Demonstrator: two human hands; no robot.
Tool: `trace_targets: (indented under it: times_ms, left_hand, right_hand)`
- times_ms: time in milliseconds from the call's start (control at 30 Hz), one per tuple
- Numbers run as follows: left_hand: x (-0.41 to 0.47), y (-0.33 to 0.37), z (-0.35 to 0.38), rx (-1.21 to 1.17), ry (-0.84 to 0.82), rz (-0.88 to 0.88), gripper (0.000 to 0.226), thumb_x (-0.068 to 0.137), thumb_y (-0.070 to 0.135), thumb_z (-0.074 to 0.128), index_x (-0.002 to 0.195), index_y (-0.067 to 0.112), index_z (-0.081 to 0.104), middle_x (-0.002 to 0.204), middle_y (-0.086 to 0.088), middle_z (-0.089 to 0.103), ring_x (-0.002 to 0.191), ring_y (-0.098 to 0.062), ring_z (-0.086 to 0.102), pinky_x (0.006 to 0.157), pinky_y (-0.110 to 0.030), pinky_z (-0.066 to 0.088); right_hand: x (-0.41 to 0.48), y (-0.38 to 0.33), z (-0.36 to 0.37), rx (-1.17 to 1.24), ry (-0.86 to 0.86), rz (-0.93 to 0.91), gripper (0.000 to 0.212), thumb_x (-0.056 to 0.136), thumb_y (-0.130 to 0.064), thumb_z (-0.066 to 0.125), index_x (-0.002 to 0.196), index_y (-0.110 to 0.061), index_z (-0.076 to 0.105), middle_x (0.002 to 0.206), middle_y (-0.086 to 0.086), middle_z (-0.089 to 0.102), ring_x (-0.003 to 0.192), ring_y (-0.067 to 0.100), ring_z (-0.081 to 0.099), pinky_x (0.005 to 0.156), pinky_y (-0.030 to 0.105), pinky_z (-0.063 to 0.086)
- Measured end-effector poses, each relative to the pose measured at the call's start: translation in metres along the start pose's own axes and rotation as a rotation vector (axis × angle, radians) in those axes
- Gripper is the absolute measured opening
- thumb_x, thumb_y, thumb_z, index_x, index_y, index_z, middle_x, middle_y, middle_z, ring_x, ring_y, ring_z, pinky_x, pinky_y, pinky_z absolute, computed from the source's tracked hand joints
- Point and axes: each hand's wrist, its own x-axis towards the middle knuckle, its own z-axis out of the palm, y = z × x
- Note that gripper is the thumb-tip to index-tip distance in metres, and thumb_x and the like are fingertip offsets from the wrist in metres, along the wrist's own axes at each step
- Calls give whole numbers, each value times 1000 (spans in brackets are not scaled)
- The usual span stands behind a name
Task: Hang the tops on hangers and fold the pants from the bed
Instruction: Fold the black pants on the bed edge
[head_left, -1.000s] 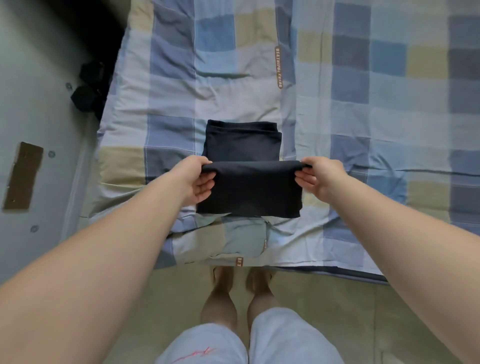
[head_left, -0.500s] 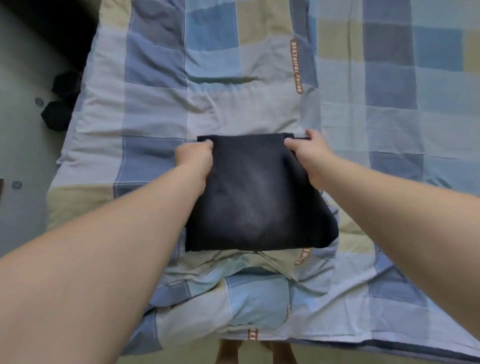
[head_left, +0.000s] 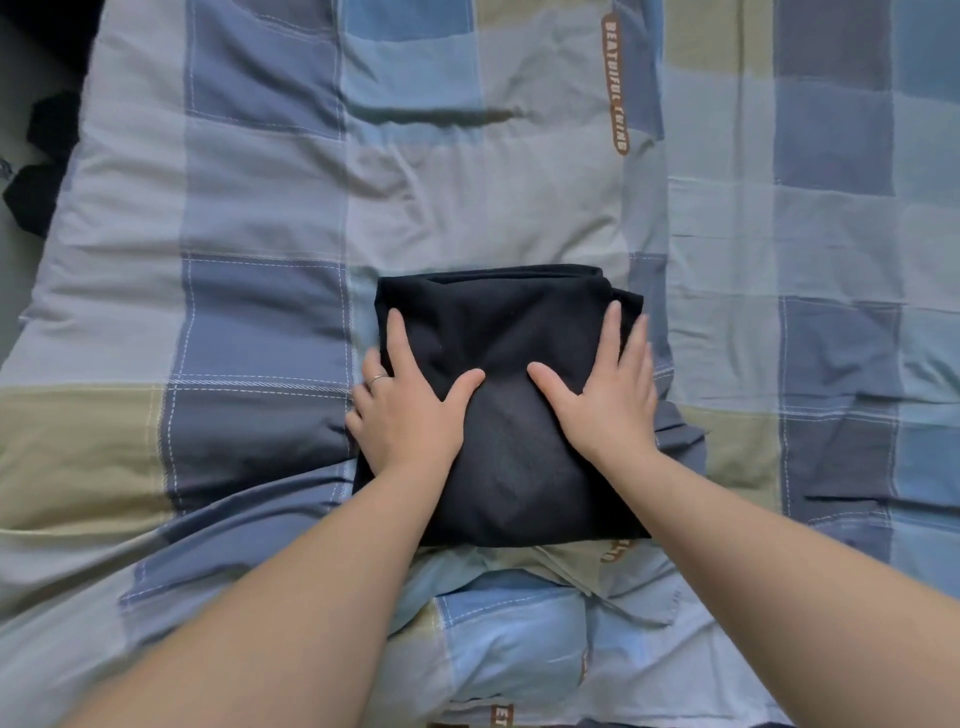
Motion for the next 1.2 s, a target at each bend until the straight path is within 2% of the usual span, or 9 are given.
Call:
trace_targets:
  times_ms: [133,233,300,367,433,733,833,1000,1200]
  left_hand:
    - [9,-5,-2,-137,-27,-95,114,73,75,68,156,36,0,147,-12,45,125,-39,53,98,-49,42]
    - [19,-8,-7,-104,-100,-154,106,74,77,66,153,31,13,138,-13,55,119,-43,56,94,-47,45]
    - [25,-10,-11,-120,-172,-166,97,76,76,65,150,28,22,132,-10,60,119,-41,56,93,-45,45]
    - [32,-10,-17,-198,-259,-179,88,77,72,67,144,26,34,134,-4,60,122,-36,56,96,-41,44]
    - [36,-10,-24,-289,-339,-202,83,76,68,70,141,28,39,136,2,59,124,-32,55,103,-40,45]
    - [-7,-27,-50,-346,-599,-270,93,74,65,76,149,23,40,143,1,53,125,-27,55,107,-44,45]
    - [-38,-38,-59,-346,-651,-236,87,74,63,77,145,25,46,140,3,57,123,-25,57,107,-44,45]
    - [-98,-66,-77,-370,-718,-204,82,68,66,75,138,31,52,129,10,63,112,-18,62,102,-41,50]
    - [-162,-116,-116,-281,-946,-331,71,74,61,78,127,14,64,113,-1,72,98,-24,71,93,-39,56]
  right_hand:
    - [6,5,-6,314,-84,80,124,65,-79,68,154,-46,-11,166,-1,13,149,25,28,119,52,27]
    - [9,12,-14,578,-65,96,124,66,-59,83,157,-41,1,156,-12,33,137,8,40,112,31,33]
    - [10,17,-20,649,-78,140,112,69,-49,87,156,-32,18,142,-18,45,125,4,48,101,25,39]
    - [12,24,-27,662,-150,187,87,70,-46,87,142,-25,44,128,-16,60,115,9,60,93,28,49]
    - [9,30,-34,668,-263,224,73,70,-46,88,132,-25,56,118,-12,68,107,13,66,86,30,52]
    - [-51,44,-62,859,-635,407,63,70,-40,83,126,-19,64,108,1,77,94,20,75,72,31,57]
    - [-91,48,-67,900,-613,553,51,78,-30,82,123,-15,65,103,5,78,89,25,76,64,30,59]
    - [-173,53,-69,991,-555,726,51,79,-28,83,124,-12,65,105,10,77,91,31,75,69,38,60]
    - [-289,45,-71,1067,-485,908,50,79,-30,83,122,-10,65,101,12,77,86,31,76,66,36,59]
